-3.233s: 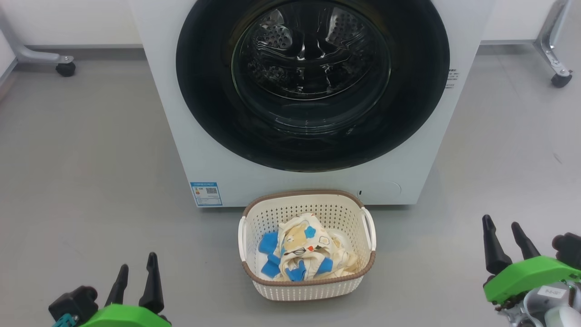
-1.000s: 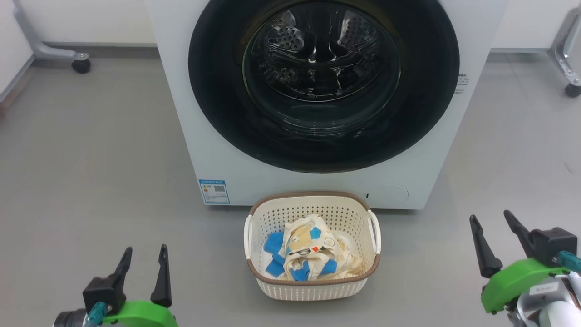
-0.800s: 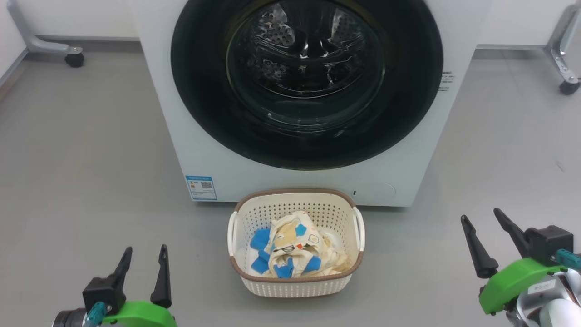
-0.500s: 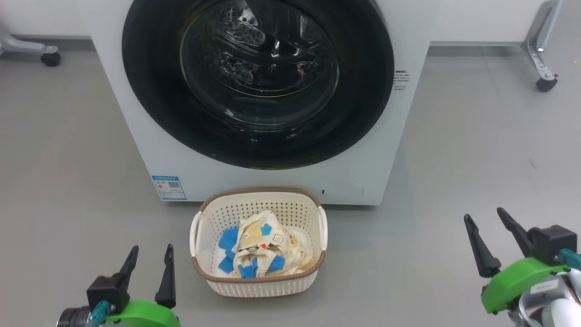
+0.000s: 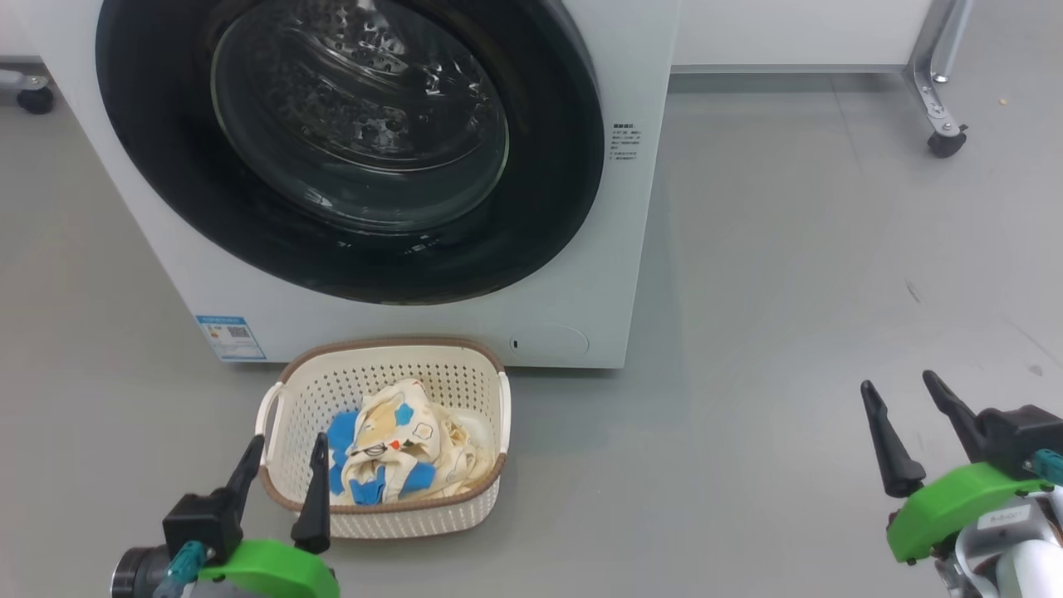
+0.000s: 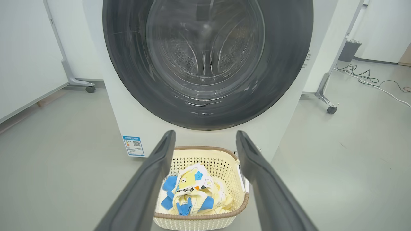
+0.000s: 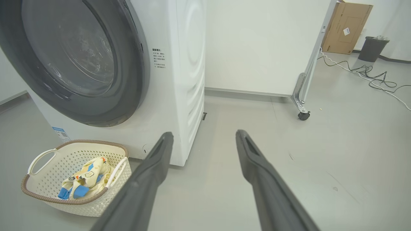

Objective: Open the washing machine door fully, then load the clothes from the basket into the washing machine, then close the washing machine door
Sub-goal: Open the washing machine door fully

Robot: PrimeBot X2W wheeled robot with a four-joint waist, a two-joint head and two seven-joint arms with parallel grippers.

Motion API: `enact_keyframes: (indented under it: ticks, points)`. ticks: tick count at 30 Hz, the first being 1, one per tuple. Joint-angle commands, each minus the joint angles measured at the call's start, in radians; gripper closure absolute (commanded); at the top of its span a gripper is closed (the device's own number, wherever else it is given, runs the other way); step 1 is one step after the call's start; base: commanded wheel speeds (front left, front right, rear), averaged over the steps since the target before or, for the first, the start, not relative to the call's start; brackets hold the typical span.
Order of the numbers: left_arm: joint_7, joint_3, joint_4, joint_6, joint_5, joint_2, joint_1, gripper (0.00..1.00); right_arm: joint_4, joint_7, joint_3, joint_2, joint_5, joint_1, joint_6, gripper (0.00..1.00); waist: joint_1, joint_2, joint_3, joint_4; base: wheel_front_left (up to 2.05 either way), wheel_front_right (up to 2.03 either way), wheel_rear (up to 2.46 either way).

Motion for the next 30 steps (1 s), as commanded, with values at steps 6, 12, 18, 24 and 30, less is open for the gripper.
enact_keyframes:
  ticks: [6,12,18,24,30]
  points:
    - [-0.015,0.029,-0.039,0.004,0.005,0.034,-0.045,0.00,-0.033,-0.016,0.017,-0.012,0.002,-0.051,0.000,0.00,0.0000,-0.0001,0.003,-0.004,0.52,0.52,-1.04]
    - [-0.016,0.025,-0.044,0.009,0.005,0.038,-0.044,0.00,-0.032,-0.018,0.015,-0.008,-0.001,-0.053,0.000,0.00,0.0000,-0.0001,0.008,-0.008,0.09,0.09,-0.17]
    - [-0.018,0.023,-0.038,0.010,0.002,0.044,-0.044,0.00,-0.032,-0.020,0.013,-0.004,-0.004,-0.051,0.000,0.00,0.0000,-0.0001,0.008,-0.012,0.00,0.00,0.00]
    - [-0.019,0.014,-0.033,0.009,0.001,0.045,-0.047,0.00,-0.031,-0.022,0.008,-0.004,-0.005,-0.049,0.000,0.00,0.0000,-0.0001,0.011,-0.008,0.00,0.00,0.00]
    - [-0.019,0.007,-0.036,0.011,0.000,0.045,-0.051,0.00,-0.032,-0.024,0.003,-0.003,-0.001,-0.057,0.000,0.00,0.0000,-0.0001,0.020,-0.002,0.00,0.00,0.00]
